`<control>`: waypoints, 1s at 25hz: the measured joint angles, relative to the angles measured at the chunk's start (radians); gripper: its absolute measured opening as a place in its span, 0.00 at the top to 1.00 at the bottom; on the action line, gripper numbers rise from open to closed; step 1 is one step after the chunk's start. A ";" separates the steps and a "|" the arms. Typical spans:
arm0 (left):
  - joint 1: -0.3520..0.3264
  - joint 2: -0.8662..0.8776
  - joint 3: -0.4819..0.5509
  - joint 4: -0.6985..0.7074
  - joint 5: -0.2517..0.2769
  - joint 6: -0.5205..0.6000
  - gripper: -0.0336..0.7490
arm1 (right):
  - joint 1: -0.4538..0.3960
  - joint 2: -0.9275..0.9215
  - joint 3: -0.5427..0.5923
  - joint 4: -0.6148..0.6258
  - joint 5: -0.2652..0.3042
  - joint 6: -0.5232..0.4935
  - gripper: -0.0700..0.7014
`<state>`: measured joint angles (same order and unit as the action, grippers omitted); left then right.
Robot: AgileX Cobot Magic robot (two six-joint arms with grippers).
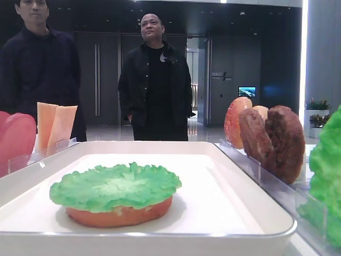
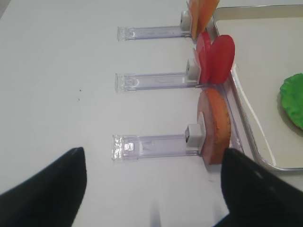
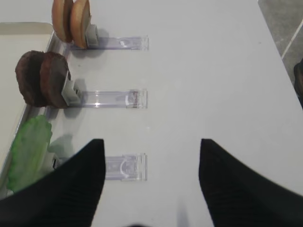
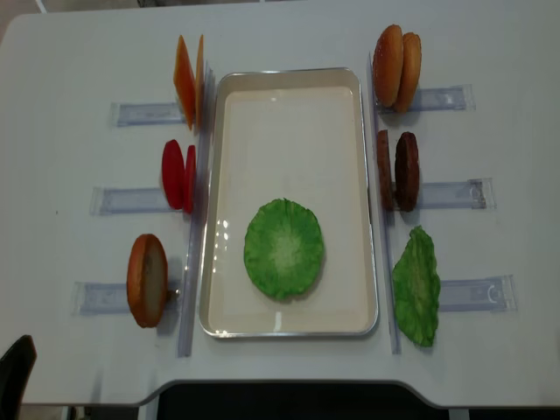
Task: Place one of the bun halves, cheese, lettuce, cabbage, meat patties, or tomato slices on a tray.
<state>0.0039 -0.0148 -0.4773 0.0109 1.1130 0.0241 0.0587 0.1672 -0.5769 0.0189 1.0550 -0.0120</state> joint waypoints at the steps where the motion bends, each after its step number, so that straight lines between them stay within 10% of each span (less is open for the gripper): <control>1: 0.000 0.000 0.000 0.000 0.000 0.000 0.07 | 0.000 -0.017 0.009 0.000 -0.010 -0.001 0.37; 25: 0.000 0.000 0.000 0.000 0.000 0.000 0.07 | -0.059 -0.174 0.047 0.004 -0.026 -0.046 0.37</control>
<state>0.0039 -0.0148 -0.4773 0.0109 1.1130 0.0241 -0.0004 -0.0073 -0.5302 0.0228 1.0292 -0.0575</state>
